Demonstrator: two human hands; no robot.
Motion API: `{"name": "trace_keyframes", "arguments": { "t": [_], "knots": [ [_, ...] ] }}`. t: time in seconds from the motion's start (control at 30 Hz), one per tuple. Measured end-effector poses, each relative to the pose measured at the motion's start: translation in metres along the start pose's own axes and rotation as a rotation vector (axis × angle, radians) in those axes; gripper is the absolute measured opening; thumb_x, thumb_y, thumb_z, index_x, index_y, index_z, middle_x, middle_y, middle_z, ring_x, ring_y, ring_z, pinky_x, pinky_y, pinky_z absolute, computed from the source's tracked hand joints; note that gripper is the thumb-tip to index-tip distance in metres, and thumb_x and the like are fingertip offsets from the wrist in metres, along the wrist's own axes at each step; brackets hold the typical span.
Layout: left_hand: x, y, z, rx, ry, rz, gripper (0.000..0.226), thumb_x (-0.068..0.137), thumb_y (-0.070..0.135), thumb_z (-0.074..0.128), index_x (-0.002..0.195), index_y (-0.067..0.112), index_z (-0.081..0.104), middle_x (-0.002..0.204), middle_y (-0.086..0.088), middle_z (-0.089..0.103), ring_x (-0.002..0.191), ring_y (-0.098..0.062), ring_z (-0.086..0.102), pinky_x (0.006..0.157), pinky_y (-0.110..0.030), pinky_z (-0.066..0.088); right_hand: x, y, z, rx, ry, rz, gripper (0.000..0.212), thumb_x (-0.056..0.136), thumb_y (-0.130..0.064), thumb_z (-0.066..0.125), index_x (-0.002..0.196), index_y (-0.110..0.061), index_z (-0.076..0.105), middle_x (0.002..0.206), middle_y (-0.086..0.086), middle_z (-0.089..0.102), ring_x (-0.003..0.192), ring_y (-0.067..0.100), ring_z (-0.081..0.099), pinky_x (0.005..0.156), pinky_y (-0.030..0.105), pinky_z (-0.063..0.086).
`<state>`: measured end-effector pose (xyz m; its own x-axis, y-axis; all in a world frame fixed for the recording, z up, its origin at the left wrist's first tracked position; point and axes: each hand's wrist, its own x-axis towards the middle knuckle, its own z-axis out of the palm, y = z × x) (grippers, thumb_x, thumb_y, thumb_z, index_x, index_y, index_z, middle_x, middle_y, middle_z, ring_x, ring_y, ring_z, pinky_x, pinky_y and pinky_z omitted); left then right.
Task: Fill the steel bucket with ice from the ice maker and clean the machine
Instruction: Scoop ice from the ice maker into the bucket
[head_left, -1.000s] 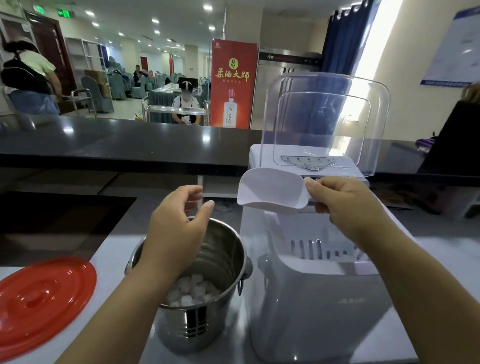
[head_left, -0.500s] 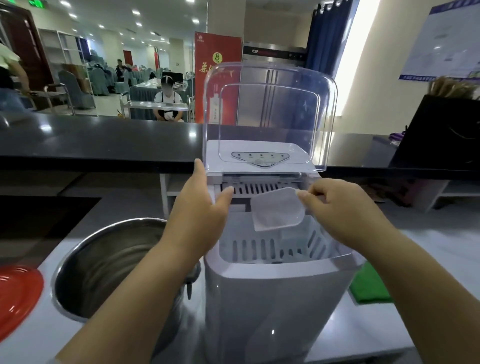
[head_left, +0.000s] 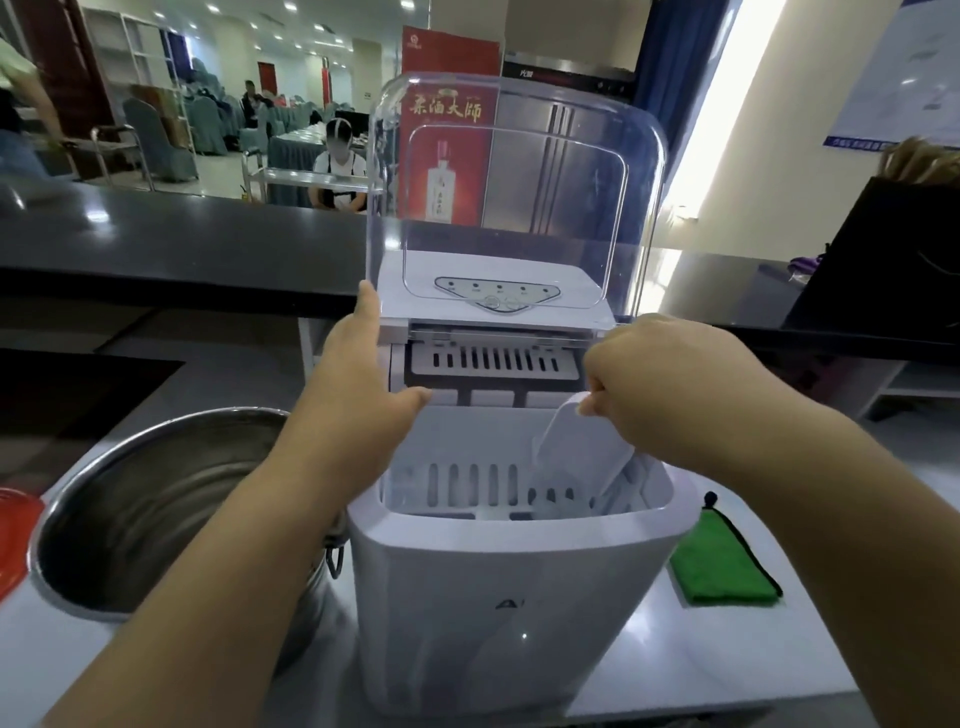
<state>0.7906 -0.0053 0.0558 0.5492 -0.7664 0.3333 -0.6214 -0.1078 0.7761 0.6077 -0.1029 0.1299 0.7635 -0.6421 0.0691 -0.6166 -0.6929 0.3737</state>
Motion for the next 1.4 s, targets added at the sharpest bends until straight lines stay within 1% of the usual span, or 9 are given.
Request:
{"name": "trace_keyframes", "arguments": {
  "t": [0.2, 0.3, 0.43, 0.5, 0.73, 0.9, 1.07, 1.27, 1.4],
  "knots": [
    [-0.002, -0.001, 0.0, -0.017, 0.034, -0.02, 0.093, 0.085, 0.015, 0.068, 0.152, 0.029, 0.005, 0.155, 0.005, 0.024, 0.14, -0.017, 0.027, 0.108, -0.035, 0.028, 0.004, -0.008, 0.014, 0.005, -0.147, -0.062, 0.038, 0.095, -0.042, 0.05, 0.065, -0.021, 0.039, 0.07, -0.004, 0.047, 0.075, 0.021, 0.055, 0.073, 0.037, 0.054],
    [-0.005, 0.001, 0.0, -0.032, 0.048, -0.028, 0.088, 0.087, 0.015, 0.066, 0.152, 0.029, 0.008, 0.155, 0.006, 0.026, 0.139, -0.017, 0.029, 0.108, -0.034, 0.03, 0.006, -0.006, 0.019, 0.104, -0.189, -0.08, 0.037, 0.096, -0.045, 0.046, 0.069, -0.019, 0.046, 0.072, -0.002, 0.052, 0.069, 0.018, 0.052, 0.073, 0.035, 0.052],
    [-0.005, 0.0, 0.0, -0.058, 0.061, -0.041, 0.084, 0.089, 0.017, 0.063, 0.151, 0.031, 0.009, 0.154, 0.007, 0.026, 0.138, -0.017, 0.032, 0.104, -0.03, 0.031, 0.006, -0.008, 0.024, 0.298, -0.274, -0.117, 0.041, 0.097, -0.046, 0.042, 0.087, -0.01, 0.058, 0.083, 0.007, 0.061, 0.071, 0.021, 0.054, 0.061, 0.03, 0.043],
    [-0.005, -0.002, 0.0, -0.07, 0.071, -0.043, 0.08, 0.09, 0.017, 0.061, 0.151, 0.031, 0.011, 0.154, 0.007, 0.028, 0.137, -0.016, 0.033, 0.103, -0.029, 0.032, 0.008, -0.014, 0.029, 0.356, -0.276, -0.13, 0.042, 0.098, -0.047, 0.04, 0.085, -0.01, 0.056, 0.079, 0.006, 0.058, 0.067, 0.019, 0.051, 0.055, 0.028, 0.038],
    [-0.006, -0.002, 0.0, -0.131, 0.104, -0.046, 0.068, 0.095, 0.015, 0.053, 0.15, 0.033, 0.017, 0.152, 0.01, 0.032, 0.136, -0.013, 0.036, 0.11, -0.04, 0.035, 0.018, -0.034, 0.042, 0.604, -0.309, -0.143, 0.033, 0.097, -0.043, 0.043, 0.083, -0.018, 0.058, 0.082, 0.004, 0.061, 0.074, 0.019, 0.056, 0.065, 0.03, 0.044],
    [-0.006, -0.002, 0.001, -0.14, 0.113, -0.043, 0.064, 0.096, 0.015, 0.049, 0.15, 0.032, 0.018, 0.151, 0.011, 0.033, 0.135, -0.01, 0.036, 0.111, -0.036, 0.034, 0.023, -0.039, 0.043, 0.688, -0.302, -0.151, 0.033, 0.097, -0.042, 0.045, 0.076, -0.017, 0.052, 0.073, 0.003, 0.054, 0.064, 0.017, 0.048, 0.059, 0.031, 0.041],
    [-0.006, 0.0, 0.001, -0.149, 0.127, -0.054, 0.06, 0.098, 0.015, 0.047, 0.149, 0.033, 0.02, 0.151, 0.013, 0.033, 0.135, -0.007, 0.035, 0.111, -0.029, 0.031, 0.027, -0.034, 0.041, 0.799, -0.272, -0.092, 0.035, 0.097, -0.04, 0.046, 0.072, -0.015, 0.049, 0.066, 0.002, 0.047, 0.056, 0.015, 0.042, 0.052, 0.027, 0.037],
    [-0.007, -0.004, 0.0, -0.207, 0.126, -0.06, 0.054, 0.099, 0.017, 0.044, 0.148, 0.034, 0.025, 0.148, 0.014, 0.037, 0.133, -0.006, 0.039, 0.112, -0.034, 0.034, 0.028, -0.03, 0.042, 0.915, -0.272, 0.07, 0.036, 0.098, -0.039, 0.045, 0.081, -0.009, 0.053, 0.073, 0.007, 0.048, 0.062, 0.018, 0.042, 0.055, 0.028, 0.037],
    [-0.007, -0.006, -0.002, -0.228, 0.116, -0.059, 0.052, 0.1, 0.019, 0.043, 0.147, 0.035, 0.027, 0.146, 0.014, 0.04, 0.13, -0.005, 0.042, 0.11, -0.036, 0.036, 0.029, -0.028, 0.045, 0.918, -0.259, 0.168, 0.039, 0.099, -0.039, 0.042, 0.074, -0.01, 0.05, 0.074, 0.008, 0.053, 0.063, 0.019, 0.047, 0.057, 0.028, 0.039]
  ]
}}
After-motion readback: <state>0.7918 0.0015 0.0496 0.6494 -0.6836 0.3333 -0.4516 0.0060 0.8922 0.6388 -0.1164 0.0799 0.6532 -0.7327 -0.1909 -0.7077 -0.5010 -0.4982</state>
